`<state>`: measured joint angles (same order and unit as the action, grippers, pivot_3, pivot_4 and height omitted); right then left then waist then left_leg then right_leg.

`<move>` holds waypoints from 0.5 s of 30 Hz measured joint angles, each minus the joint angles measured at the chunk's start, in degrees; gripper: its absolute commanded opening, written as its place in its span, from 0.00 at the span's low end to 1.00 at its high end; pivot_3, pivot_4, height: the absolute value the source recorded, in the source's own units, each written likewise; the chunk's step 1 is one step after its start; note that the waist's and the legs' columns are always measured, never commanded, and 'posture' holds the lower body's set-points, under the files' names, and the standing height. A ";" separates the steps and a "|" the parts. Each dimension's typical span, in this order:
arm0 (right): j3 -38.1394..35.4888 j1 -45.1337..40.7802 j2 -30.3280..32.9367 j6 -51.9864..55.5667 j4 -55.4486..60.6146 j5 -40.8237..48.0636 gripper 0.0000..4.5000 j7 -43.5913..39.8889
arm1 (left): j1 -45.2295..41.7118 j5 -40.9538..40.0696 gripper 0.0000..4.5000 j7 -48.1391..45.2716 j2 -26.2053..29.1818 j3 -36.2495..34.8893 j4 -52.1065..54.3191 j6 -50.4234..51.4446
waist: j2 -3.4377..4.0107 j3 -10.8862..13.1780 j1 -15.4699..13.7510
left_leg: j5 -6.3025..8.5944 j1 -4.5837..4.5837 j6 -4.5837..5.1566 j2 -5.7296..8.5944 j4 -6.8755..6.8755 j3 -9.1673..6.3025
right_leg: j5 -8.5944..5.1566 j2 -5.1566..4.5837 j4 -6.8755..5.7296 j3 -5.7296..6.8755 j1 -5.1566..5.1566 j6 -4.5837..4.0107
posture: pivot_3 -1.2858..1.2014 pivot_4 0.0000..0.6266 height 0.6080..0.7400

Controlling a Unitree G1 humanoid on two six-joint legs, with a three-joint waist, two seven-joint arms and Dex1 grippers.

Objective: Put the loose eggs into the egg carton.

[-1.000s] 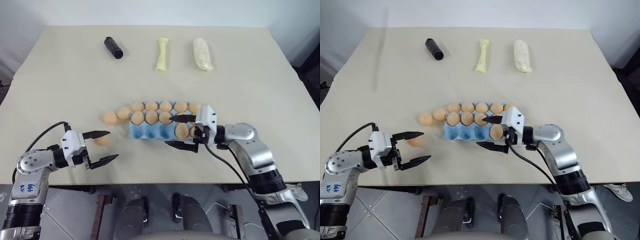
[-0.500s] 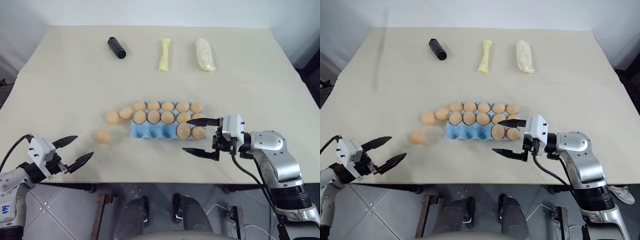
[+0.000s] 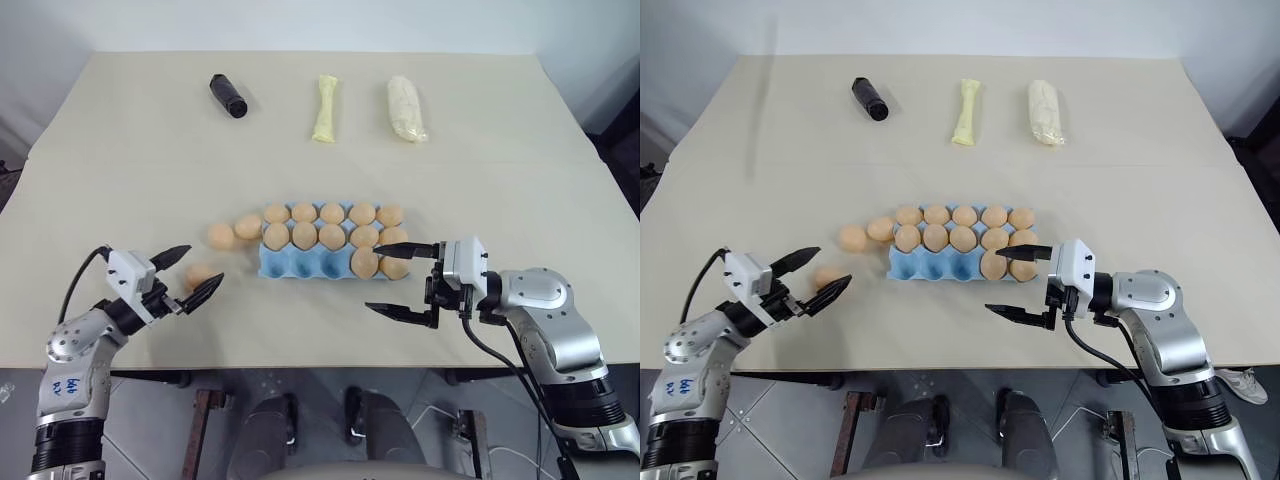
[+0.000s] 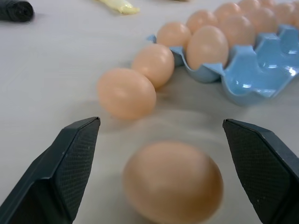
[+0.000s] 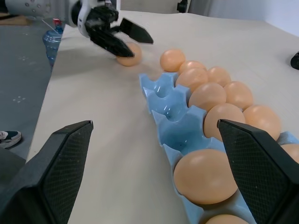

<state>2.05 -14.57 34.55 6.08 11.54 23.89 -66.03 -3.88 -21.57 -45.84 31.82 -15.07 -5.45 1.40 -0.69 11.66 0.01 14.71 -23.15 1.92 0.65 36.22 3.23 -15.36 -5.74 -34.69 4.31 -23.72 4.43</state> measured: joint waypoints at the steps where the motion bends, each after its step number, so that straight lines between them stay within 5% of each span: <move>1: 0.02 0.04 0.00 0.00 0.07 -0.01 1.00 0.13 | -0.10 0.57 0.91 0.08 -0.13 0.57 -0.44 -0.09 | -0.01 0.00 0.01 | 0.00 0.00 0.00 0.00 0.02 0.02 | 0.00 0.00 0.01 0.00 0.00 0.00 | 0.52 0.24 1.00; 7: -0.09 1.31 0.13 0.02 0.57 -0.01 1.00 1.17 | 0.16 1.69 0.57 -0.87 0.63 1.04 -2.01 -1.08 | -0.02 -0.01 0.01 | 0.00 0.02 0.00 -0.03 0.02 0.06 | 0.00 -0.03 0.00 0.01 0.00 -0.01 | 0.52 0.24 1.00; 15: -2.79 4.32 0.79 -0.05 0.83 -0.50 1.00 4.57 | -3.73 -1.12 0.56 -4.38 0.08 4.12 4.71 1.10 | -0.02 -0.01 -0.79 | 0.00 0.00 0.00 -0.03 0.05 0.08 | 0.00 -0.07 0.06 0.02 0.04 -0.01 | 0.52 0.24 1.00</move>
<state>-0.74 -10.25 35.33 6.03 12.37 23.39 -61.46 -7.61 -22.69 -50.22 31.90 -10.95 -0.74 2.50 -0.72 11.65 -0.78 14.71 -23.15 1.93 0.62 36.28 3.31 -15.36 -5.81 -34.63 4.32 -23.68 4.42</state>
